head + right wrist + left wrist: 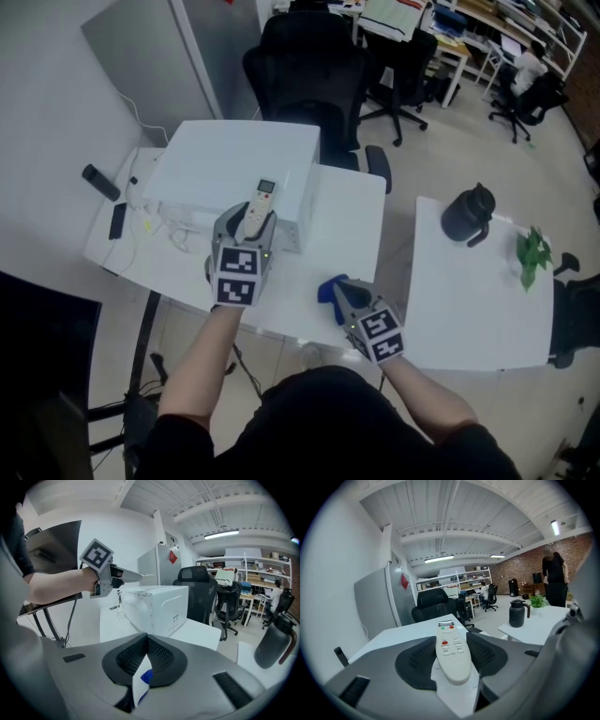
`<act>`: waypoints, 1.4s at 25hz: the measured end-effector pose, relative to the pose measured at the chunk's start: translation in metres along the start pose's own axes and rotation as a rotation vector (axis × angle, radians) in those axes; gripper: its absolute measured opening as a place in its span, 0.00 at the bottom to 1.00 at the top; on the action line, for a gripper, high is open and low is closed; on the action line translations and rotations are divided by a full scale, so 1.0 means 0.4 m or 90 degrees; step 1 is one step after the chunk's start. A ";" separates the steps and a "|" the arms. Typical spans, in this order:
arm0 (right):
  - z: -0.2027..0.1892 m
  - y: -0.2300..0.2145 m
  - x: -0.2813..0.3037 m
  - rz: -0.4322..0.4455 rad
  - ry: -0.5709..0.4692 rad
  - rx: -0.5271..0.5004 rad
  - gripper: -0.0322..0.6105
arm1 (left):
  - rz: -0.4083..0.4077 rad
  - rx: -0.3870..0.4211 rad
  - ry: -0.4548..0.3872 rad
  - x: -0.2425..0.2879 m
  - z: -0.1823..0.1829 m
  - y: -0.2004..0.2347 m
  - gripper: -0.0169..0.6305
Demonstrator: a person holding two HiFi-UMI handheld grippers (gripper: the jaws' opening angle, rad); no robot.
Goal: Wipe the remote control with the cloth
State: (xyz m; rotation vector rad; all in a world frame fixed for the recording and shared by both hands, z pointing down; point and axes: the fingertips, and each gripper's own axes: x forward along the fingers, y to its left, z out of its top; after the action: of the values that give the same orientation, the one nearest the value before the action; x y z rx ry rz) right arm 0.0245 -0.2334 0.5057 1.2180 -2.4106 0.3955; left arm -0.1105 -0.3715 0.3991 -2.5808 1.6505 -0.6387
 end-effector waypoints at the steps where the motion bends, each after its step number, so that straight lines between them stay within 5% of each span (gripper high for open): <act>1: -0.005 -0.001 0.001 0.000 0.001 -0.003 0.06 | 0.000 0.009 -0.014 -0.031 0.002 -0.011 0.34; 5: -0.028 -0.011 0.009 -0.002 0.011 -0.008 0.06 | -0.005 0.039 -0.042 -0.142 -0.020 -0.069 0.34; 13: -0.137 -0.036 0.045 -0.021 0.071 -0.016 0.07 | -0.064 0.085 -0.020 -0.253 -0.178 -0.222 0.34; 17: -0.233 -0.048 0.090 -0.022 0.136 -0.040 0.29 | -0.092 0.085 0.014 -0.271 -0.269 -0.303 0.34; 24: -0.403 -0.060 0.188 -0.012 0.271 -0.075 0.43 | -0.117 0.090 0.048 -0.285 -0.357 -0.375 0.34; 32: -0.485 -0.081 0.241 -0.024 0.345 -0.077 0.43 | -0.129 0.108 0.056 -0.281 -0.371 -0.401 0.34; 35: -0.481 -0.093 0.233 -0.031 0.349 -0.070 0.31 | -0.135 0.116 0.057 -0.277 -0.375 -0.406 0.34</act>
State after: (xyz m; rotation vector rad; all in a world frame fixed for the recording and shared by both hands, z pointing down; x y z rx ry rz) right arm 0.0491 -0.2383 0.7214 0.9625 -1.9033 0.4993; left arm -0.0611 -0.1719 0.5366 -2.6486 1.2785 -0.8827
